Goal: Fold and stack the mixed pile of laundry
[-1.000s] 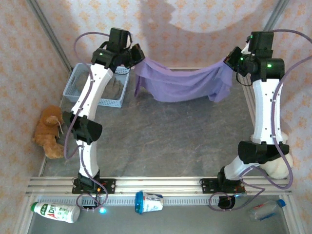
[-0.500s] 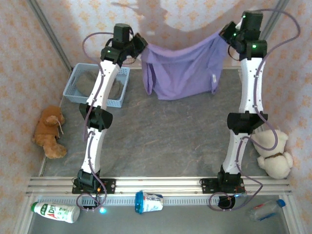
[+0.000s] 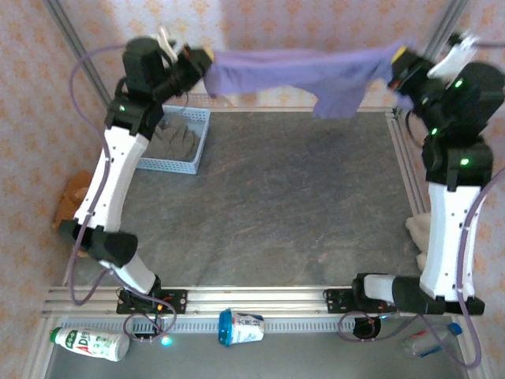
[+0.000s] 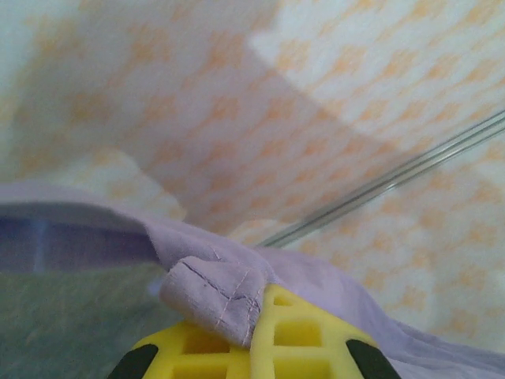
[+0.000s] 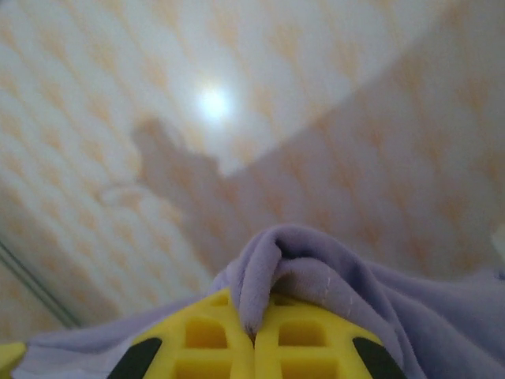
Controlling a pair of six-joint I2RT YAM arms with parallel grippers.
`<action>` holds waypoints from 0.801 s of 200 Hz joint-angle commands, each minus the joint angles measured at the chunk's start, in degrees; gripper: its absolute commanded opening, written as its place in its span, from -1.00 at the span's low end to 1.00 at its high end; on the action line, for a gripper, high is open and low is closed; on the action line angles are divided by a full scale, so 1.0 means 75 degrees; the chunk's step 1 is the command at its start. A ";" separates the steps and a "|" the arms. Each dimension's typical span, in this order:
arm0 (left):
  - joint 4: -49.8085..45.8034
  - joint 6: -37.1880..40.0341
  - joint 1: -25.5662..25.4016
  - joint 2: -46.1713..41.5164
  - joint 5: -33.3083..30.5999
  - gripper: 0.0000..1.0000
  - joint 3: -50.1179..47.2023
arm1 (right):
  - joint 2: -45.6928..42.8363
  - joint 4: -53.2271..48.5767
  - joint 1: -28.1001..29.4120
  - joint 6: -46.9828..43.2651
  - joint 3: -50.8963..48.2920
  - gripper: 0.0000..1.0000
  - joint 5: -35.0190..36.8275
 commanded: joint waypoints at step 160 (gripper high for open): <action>-0.0926 -0.0066 -0.1423 0.2820 -0.1834 0.70 -0.2234 | 0.1309 -0.0386 -0.0046 0.1308 -0.5257 0.36 0.0963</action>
